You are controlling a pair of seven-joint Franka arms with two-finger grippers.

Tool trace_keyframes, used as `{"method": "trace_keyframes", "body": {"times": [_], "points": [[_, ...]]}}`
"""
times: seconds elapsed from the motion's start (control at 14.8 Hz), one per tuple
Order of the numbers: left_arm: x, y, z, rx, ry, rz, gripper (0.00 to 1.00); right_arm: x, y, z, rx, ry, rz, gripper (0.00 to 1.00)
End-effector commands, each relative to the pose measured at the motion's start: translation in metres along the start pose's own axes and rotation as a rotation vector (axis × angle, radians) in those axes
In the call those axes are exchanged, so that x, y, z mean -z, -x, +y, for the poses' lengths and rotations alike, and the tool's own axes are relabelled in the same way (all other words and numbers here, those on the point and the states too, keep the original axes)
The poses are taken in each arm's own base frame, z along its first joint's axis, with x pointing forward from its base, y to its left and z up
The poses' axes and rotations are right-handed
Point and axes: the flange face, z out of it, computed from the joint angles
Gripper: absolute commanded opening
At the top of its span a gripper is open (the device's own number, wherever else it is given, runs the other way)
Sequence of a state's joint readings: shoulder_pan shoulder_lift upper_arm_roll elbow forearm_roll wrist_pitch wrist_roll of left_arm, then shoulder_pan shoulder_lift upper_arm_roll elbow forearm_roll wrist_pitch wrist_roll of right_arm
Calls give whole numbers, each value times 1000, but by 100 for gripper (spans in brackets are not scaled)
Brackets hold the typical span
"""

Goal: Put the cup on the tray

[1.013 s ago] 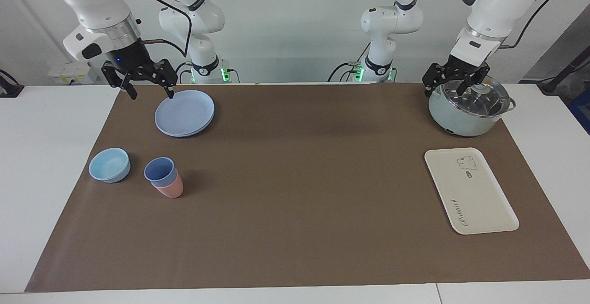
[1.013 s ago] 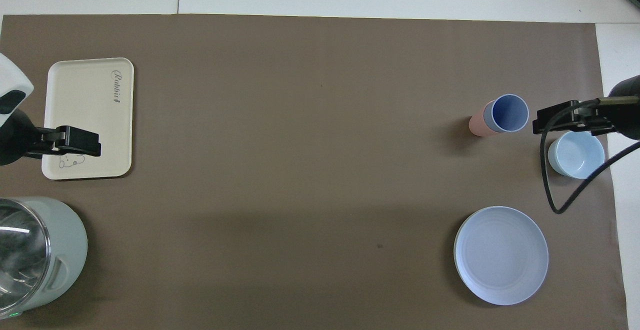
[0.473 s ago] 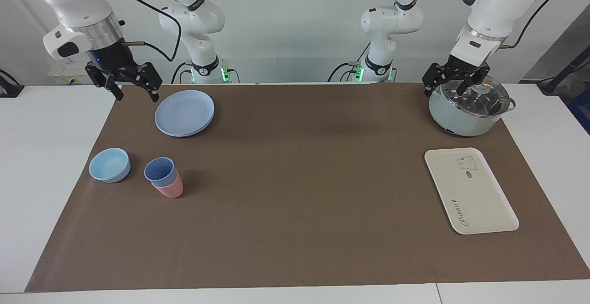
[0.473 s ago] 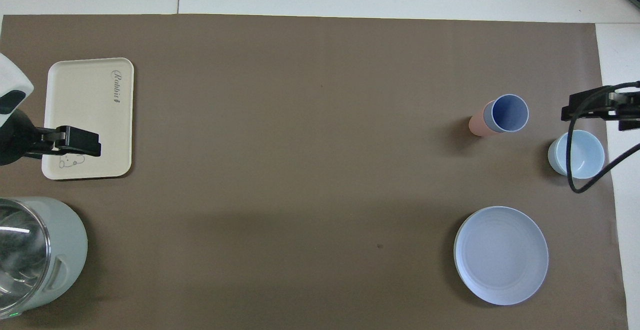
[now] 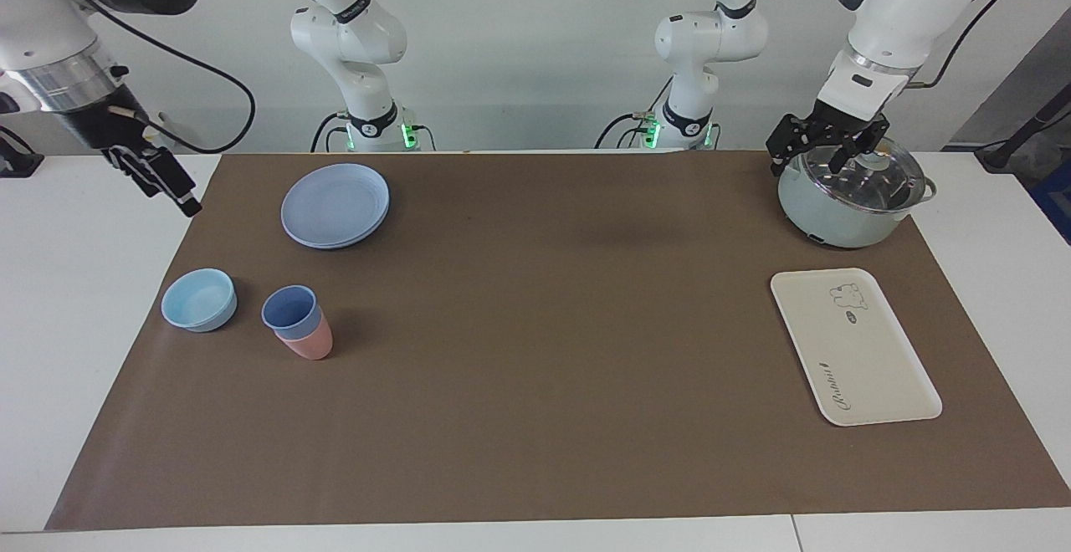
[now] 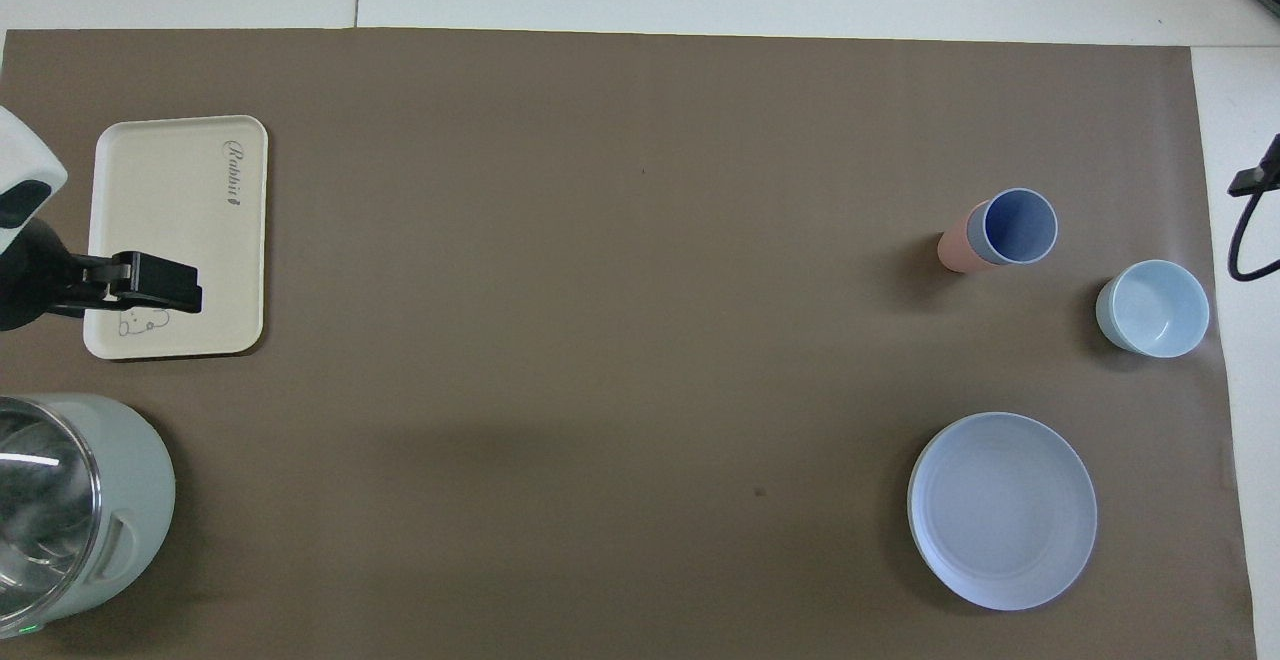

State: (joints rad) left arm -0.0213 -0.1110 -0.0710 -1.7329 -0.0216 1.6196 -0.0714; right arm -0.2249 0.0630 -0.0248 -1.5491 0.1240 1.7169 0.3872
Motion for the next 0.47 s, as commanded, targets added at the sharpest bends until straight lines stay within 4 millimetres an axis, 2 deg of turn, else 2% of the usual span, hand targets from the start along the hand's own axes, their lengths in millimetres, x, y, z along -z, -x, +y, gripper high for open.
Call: {"method": "trace_keyframes", "body": {"times": [0.0,0.2,0.34,0.41], "points": [[3,7,-1,3,13,0,100,-14,-27,20,-169,-41,12,96],[3,7,-1,2,13,0,100,-45,-58,36,-318,-101,-54,96],[3,7,-2,5,14,0,100,-64,-90,48,-353,-106,-74,96],[3,8,-1,2,13,-1,100,-73,-99,46,-367,-128,-98,96]]}}
